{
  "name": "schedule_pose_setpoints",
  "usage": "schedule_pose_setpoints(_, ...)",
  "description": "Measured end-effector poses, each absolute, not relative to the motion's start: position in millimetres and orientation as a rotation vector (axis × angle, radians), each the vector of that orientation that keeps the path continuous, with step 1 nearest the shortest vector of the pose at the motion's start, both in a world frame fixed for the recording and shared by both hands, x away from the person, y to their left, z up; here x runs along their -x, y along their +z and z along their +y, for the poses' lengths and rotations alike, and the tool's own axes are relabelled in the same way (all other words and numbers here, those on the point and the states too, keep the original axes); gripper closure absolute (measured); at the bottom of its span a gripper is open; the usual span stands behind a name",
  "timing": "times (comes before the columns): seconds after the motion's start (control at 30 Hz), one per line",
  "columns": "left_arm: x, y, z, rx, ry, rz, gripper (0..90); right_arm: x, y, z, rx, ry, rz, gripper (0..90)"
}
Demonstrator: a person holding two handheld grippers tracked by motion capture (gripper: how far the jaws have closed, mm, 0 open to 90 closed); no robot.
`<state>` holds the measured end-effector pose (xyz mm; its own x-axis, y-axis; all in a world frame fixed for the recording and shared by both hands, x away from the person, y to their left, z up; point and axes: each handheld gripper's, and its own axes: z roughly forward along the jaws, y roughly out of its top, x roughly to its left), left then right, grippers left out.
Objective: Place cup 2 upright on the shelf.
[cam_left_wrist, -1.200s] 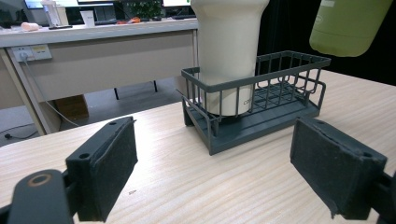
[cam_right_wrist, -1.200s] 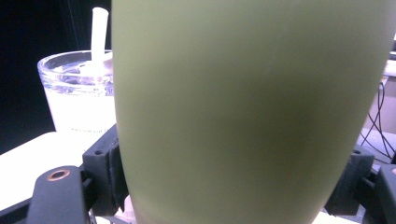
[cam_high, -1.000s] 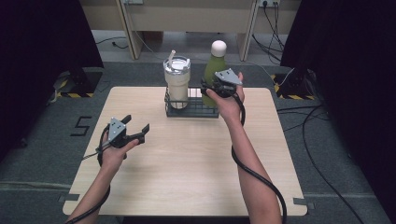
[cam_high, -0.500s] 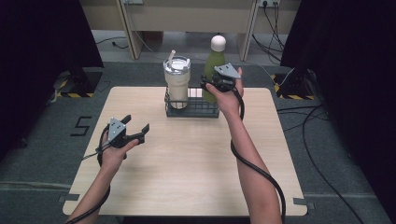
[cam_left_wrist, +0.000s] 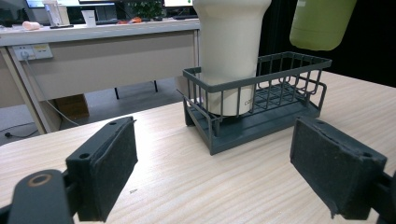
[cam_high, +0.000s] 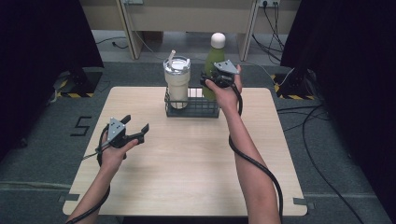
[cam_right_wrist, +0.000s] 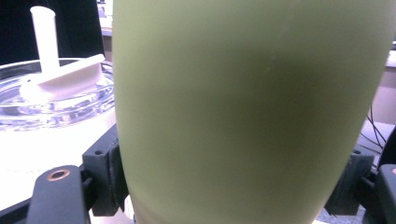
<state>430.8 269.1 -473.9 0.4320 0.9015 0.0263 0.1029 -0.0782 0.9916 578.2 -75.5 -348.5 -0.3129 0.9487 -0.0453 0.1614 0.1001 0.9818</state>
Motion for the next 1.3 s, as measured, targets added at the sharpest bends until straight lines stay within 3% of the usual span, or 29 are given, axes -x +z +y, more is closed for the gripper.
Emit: schedule_pose_setpoints(1.3,-432.1,-476.0,271.6,-1.510,0.850,0.937,13.9,-613.2,-367.3,-65.1,-1.184,1.236,1.643,20.6)
